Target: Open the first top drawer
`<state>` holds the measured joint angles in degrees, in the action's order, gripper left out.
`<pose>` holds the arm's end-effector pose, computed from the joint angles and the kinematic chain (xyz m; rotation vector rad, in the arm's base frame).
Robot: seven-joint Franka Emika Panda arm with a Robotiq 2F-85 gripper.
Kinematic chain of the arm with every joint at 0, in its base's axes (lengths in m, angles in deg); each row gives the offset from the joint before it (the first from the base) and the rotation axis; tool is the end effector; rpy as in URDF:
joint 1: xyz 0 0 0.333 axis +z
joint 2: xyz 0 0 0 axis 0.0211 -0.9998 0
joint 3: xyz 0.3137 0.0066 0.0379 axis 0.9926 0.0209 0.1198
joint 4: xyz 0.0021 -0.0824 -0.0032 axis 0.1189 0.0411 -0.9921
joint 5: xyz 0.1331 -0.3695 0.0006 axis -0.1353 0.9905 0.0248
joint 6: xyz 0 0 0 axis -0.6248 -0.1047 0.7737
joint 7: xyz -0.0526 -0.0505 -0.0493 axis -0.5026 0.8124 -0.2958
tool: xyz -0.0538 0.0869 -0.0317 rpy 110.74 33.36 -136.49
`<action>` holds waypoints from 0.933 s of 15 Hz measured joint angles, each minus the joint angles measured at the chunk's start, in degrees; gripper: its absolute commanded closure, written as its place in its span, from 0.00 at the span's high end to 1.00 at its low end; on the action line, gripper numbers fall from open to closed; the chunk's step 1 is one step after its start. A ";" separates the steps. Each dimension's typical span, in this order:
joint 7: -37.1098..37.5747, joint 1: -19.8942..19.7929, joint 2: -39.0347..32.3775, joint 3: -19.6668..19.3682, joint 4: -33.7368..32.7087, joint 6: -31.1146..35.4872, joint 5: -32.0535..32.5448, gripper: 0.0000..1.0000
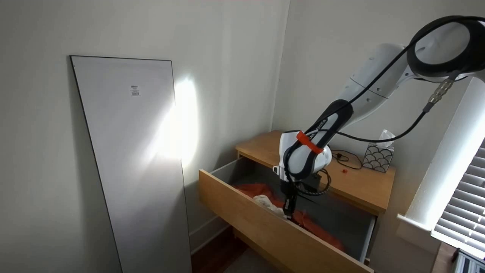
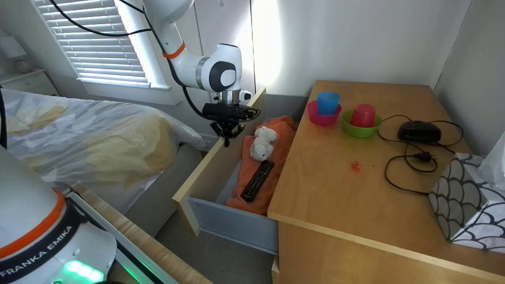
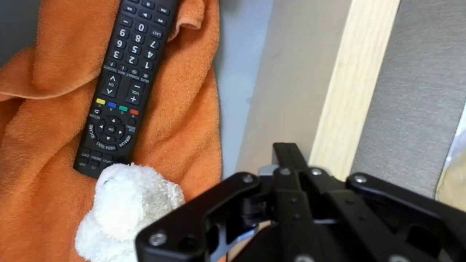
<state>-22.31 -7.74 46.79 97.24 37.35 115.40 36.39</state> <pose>0.5429 0.0344 0.0982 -2.9502 -0.7056 0.2779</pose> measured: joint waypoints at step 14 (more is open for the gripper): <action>29.16 10.19 20.82 -16.25 8.85 -6.06 9.48 0.77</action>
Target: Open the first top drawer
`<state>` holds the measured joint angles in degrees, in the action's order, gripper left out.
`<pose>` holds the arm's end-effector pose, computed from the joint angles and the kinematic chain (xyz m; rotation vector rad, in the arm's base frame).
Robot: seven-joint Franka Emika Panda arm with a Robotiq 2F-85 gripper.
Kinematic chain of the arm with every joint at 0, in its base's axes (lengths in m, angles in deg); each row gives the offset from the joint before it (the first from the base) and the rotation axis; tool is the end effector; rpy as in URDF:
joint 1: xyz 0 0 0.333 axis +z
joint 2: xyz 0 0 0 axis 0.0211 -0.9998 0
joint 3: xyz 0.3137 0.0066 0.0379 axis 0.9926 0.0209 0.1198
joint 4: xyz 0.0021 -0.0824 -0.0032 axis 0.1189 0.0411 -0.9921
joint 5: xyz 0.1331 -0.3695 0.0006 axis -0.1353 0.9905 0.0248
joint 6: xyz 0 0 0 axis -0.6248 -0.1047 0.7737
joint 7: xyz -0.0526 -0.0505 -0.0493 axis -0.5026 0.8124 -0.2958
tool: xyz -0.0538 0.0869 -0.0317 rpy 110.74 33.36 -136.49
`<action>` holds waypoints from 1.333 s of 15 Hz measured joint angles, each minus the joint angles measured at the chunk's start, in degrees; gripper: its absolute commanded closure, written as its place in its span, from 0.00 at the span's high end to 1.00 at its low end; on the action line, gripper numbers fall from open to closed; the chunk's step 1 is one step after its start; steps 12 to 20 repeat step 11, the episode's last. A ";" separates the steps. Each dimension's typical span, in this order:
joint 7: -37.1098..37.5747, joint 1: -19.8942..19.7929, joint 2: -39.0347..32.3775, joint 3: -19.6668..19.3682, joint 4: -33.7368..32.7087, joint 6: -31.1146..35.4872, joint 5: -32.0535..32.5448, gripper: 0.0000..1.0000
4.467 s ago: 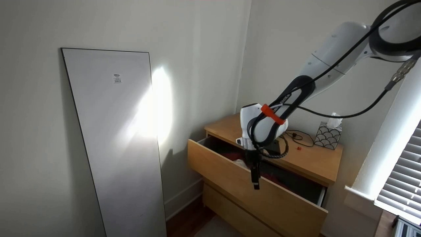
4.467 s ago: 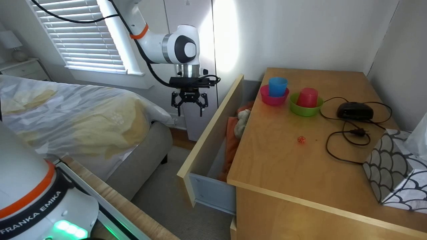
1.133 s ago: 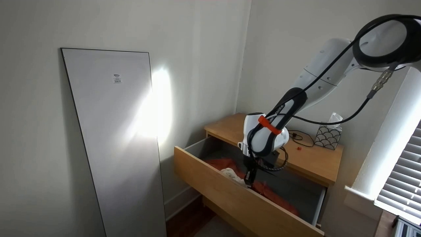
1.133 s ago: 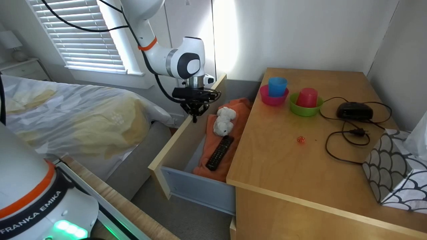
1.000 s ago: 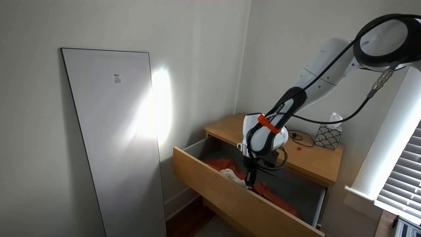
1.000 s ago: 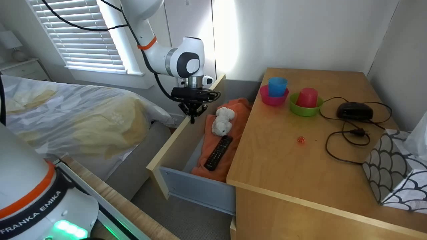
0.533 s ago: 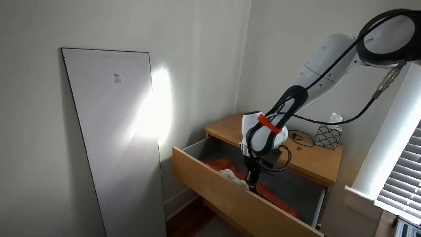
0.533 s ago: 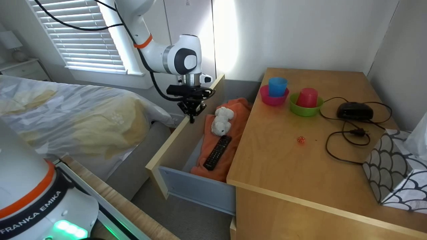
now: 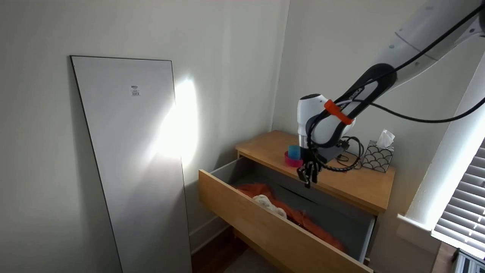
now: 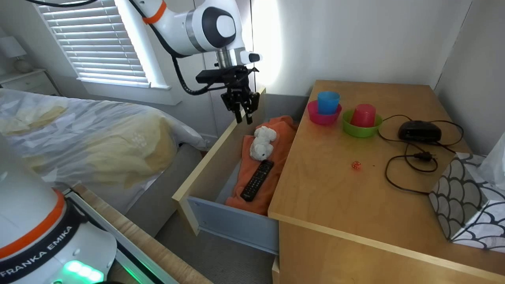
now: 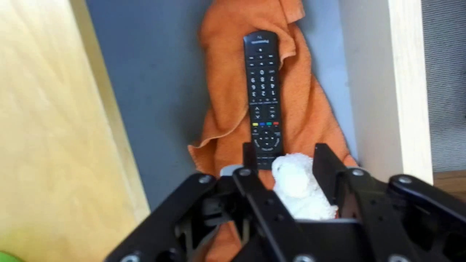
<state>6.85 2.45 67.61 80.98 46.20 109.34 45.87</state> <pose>0.5260 -0.0305 0.2320 2.9568 0.0067 -0.1435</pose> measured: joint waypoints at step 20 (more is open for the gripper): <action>1.09 -3.49 19.82 -0.80 7.02 -13.92 2.88 1.00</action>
